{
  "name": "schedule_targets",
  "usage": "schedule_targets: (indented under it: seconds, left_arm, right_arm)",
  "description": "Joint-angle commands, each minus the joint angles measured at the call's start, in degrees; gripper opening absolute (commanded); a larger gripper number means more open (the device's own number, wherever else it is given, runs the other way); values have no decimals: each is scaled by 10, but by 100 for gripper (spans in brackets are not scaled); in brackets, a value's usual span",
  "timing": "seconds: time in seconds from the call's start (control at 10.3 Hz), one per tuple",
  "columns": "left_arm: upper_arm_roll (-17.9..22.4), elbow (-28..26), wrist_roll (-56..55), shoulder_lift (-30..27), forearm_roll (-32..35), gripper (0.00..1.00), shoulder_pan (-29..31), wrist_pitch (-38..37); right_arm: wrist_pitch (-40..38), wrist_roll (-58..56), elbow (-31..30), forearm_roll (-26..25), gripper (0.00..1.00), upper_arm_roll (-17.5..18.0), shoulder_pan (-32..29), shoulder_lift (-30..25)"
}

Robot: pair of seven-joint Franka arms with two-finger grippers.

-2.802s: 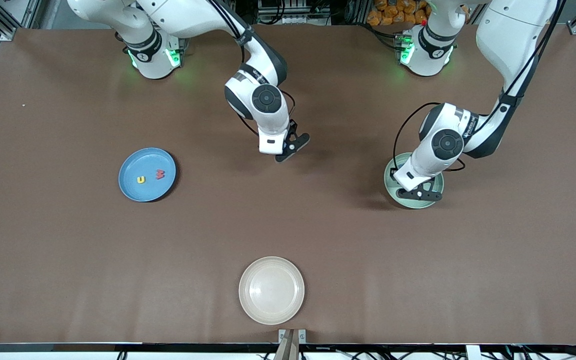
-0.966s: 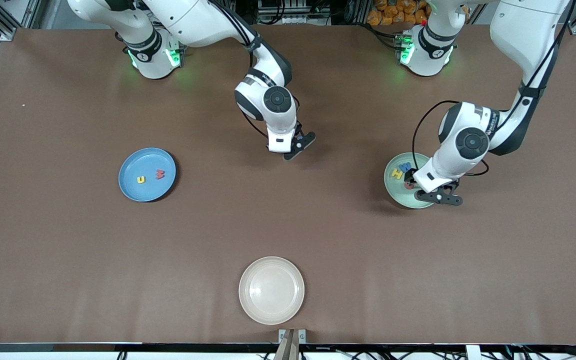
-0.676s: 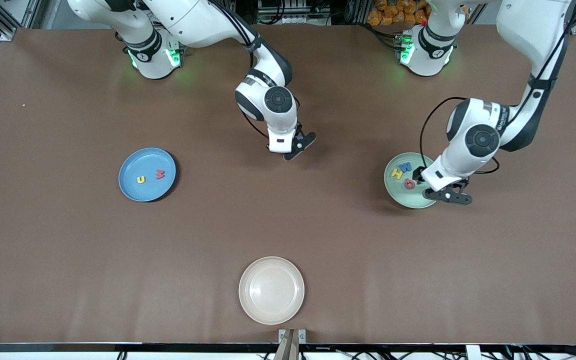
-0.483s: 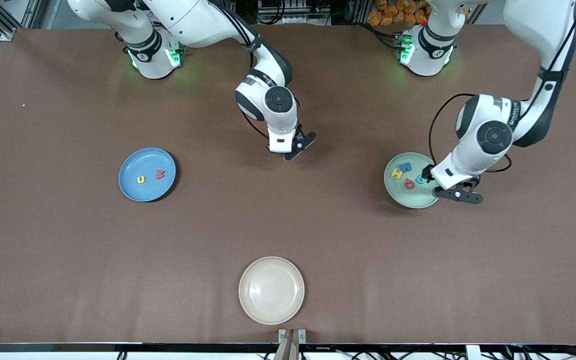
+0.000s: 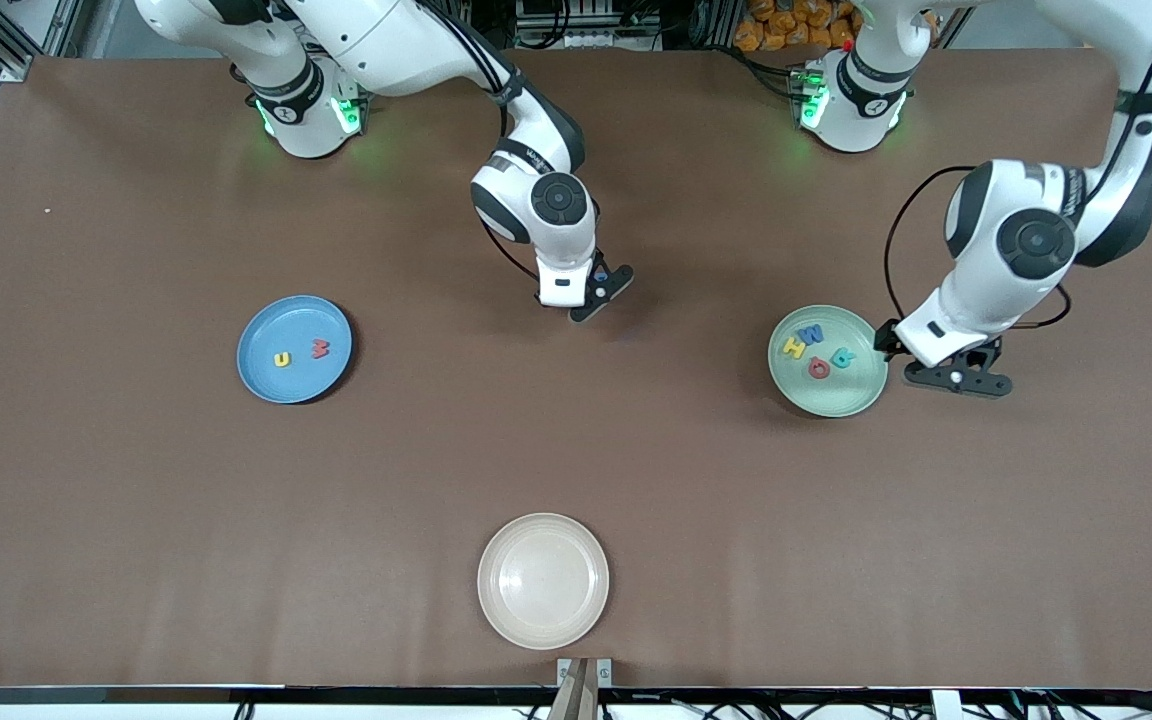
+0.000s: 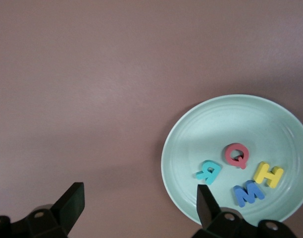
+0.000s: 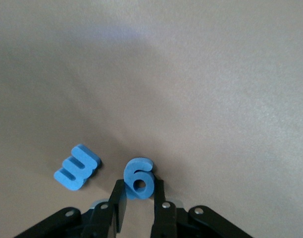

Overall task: Sort upper and lower case letters into plates
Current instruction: 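Grasp the blue g with the right gripper while the left gripper withdraws, then carry the g to the blue plate and open the right gripper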

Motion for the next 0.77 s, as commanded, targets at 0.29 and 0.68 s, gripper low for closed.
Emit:
schedule_targets:
  seconds: [0.29, 0.68]
  left_arm:
    - [56, 79, 5, -54, -113, 100, -41, -137]
    - [67, 210, 2, -61, -130, 100, -41, -266]
  right_arm:
    - [-149, 8, 19, 8, 0, 2, -68, -101]
    - [-261, -14, 19, 25, 0, -37, -150, -170]
